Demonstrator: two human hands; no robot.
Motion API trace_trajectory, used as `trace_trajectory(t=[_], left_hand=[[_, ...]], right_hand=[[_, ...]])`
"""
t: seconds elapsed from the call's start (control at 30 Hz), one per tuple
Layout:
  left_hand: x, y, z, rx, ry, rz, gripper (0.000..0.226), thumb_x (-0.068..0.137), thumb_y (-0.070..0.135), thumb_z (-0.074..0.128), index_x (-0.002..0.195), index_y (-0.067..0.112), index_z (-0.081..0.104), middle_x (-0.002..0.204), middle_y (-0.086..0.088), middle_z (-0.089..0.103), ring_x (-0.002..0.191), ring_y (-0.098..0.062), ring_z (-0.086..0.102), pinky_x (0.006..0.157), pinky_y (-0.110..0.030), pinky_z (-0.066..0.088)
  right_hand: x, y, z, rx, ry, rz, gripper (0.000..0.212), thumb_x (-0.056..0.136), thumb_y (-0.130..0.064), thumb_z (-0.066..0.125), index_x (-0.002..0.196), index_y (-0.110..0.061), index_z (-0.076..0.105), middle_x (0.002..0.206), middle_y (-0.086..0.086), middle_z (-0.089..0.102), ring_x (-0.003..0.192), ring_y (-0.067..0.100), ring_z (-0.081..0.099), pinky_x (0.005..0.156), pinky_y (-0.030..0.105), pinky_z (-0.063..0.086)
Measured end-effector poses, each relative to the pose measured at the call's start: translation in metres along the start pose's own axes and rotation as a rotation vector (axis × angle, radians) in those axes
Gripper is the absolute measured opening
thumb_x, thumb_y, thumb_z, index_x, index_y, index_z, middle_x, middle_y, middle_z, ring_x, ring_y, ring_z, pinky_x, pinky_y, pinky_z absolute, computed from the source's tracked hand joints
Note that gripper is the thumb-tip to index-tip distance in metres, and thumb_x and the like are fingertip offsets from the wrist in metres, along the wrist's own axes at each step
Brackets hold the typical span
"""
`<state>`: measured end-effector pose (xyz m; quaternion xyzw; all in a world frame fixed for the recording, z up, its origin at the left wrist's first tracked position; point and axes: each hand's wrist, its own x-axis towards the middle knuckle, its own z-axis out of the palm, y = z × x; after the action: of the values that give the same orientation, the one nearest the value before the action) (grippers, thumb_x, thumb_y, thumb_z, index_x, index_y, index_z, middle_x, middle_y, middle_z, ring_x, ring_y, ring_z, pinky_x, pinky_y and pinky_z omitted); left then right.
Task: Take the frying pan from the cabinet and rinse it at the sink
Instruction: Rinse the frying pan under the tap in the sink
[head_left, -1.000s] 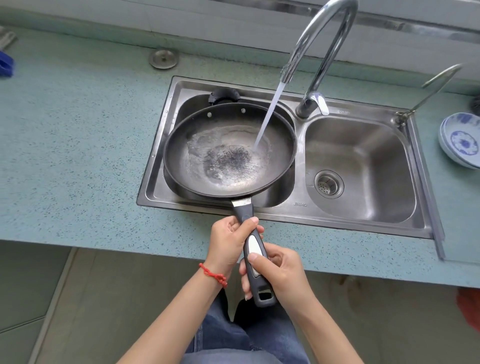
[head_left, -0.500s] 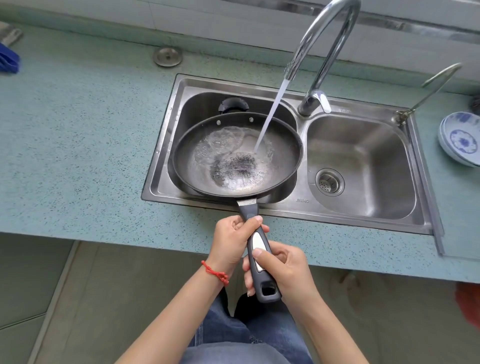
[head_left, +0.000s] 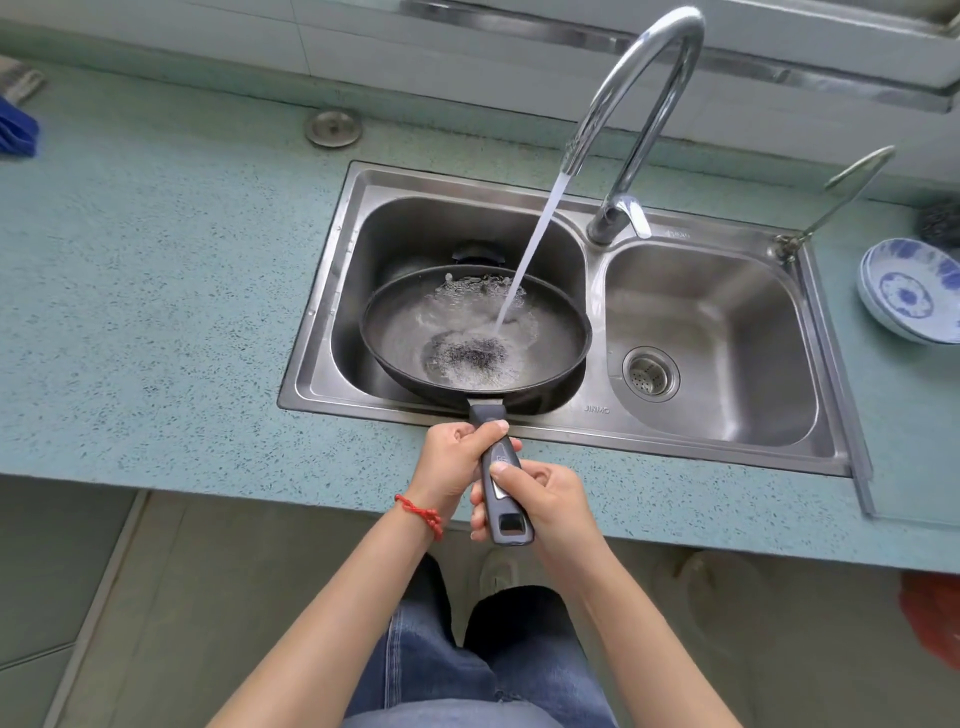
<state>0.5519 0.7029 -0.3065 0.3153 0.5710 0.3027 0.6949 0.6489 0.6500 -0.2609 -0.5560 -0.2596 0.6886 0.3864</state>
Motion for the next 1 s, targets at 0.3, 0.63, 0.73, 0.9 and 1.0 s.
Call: trace_trajectory(t=[0.3,0.63,0.73,0.9,1.0], left_hand=[[0.011,0.005,-0.002,-0.037,0.007,-0.044,0.045,0.059,0.030,0.072,0.088,0.004,0.050,0.088,-0.018,0.048,0.060,-0.023,0.054,0.050,-0.024,0.043],[-0.004,0.004,-0.007,0.124,-0.070,-0.032,0.043,0.056,0.038,0.070,0.073,0.002,0.054,0.071,-0.018,0.056,0.070,-0.019,0.057,0.065,-0.026,0.051],[-0.010,0.007,-0.007,0.123,-0.050,-0.029,0.056,0.052,0.042,0.069,0.093,0.003,0.063,0.104,-0.025,0.068,0.090,-0.027,0.064,0.087,-0.045,0.051],[-0.013,0.007,-0.002,0.136,0.018,-0.050,0.053,0.049,0.047,0.066,0.088,0.010,0.067,0.104,-0.024,0.068,0.093,-0.029,0.066,0.090,-0.049,0.049],[-0.012,0.005,-0.001,0.138,0.052,-0.055,0.049,0.051,0.047,0.066,0.085,0.012,0.067,0.102,-0.023,0.069,0.099,-0.036,0.065,0.090,-0.050,0.048]], right_hand=[[0.026,-0.004,-0.011,-0.120,0.015,0.061,0.027,0.089,-0.017,0.056,0.065,-0.005,0.064,0.059,0.011,0.062,0.050,0.023,0.062,0.053,0.033,0.056],[0.050,0.000,-0.056,-0.352,0.025,-0.079,0.015,0.091,-0.020,0.054,0.084,-0.018,0.066,0.066,0.003,0.064,0.057,0.014,0.063,0.054,0.025,0.052],[0.073,-0.009,-0.083,-0.315,0.181,-0.126,0.010,0.091,-0.017,0.054,0.089,-0.018,0.064,0.071,0.005,0.065,0.058,0.011,0.066,0.054,0.024,0.054],[0.129,-0.045,-0.128,-0.232,0.424,-0.206,0.018,0.092,-0.015,0.051,0.103,-0.003,0.059,0.076,0.007,0.062,0.051,0.005,0.064,0.047,0.017,0.052],[0.161,-0.072,-0.146,-0.187,0.498,-0.236,0.031,0.092,-0.017,0.048,0.115,0.003,0.054,0.077,0.006,0.058,0.059,0.016,0.061,0.046,0.019,0.051]])
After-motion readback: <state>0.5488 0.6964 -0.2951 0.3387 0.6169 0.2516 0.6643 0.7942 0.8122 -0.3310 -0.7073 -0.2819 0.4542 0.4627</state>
